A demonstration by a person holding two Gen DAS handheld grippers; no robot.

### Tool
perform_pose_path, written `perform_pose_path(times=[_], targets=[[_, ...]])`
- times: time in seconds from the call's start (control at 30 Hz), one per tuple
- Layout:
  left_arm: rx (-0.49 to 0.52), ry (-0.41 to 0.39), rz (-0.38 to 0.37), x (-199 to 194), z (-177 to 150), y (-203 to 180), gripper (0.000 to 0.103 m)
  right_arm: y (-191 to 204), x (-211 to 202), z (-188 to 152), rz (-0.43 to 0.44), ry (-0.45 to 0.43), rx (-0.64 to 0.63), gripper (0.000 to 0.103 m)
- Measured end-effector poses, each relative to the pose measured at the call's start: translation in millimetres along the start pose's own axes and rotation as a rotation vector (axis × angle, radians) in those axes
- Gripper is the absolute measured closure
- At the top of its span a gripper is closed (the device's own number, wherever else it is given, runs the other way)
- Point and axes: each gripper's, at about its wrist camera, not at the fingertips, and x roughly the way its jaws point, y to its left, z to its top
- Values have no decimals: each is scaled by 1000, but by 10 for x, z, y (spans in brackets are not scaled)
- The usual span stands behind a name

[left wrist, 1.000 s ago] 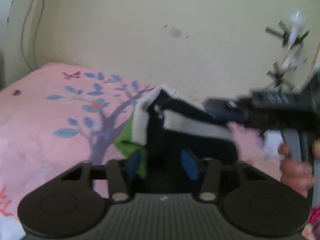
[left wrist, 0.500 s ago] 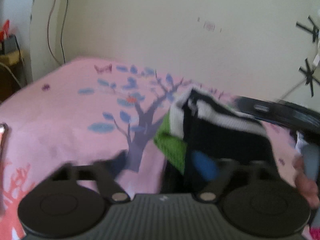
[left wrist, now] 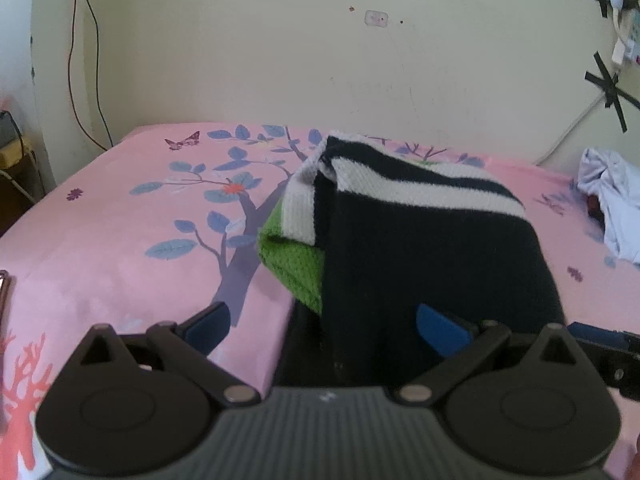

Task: Fold small clothes
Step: 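Press the folded navy sweater flat with both grippers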

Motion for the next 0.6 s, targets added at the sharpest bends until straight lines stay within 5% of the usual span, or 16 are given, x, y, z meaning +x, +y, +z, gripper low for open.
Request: perform_pose_path(times=[0.6], targets=[[-47,-25,15,49,-276,39,0,-130,7,-23,8,28,52,10]])
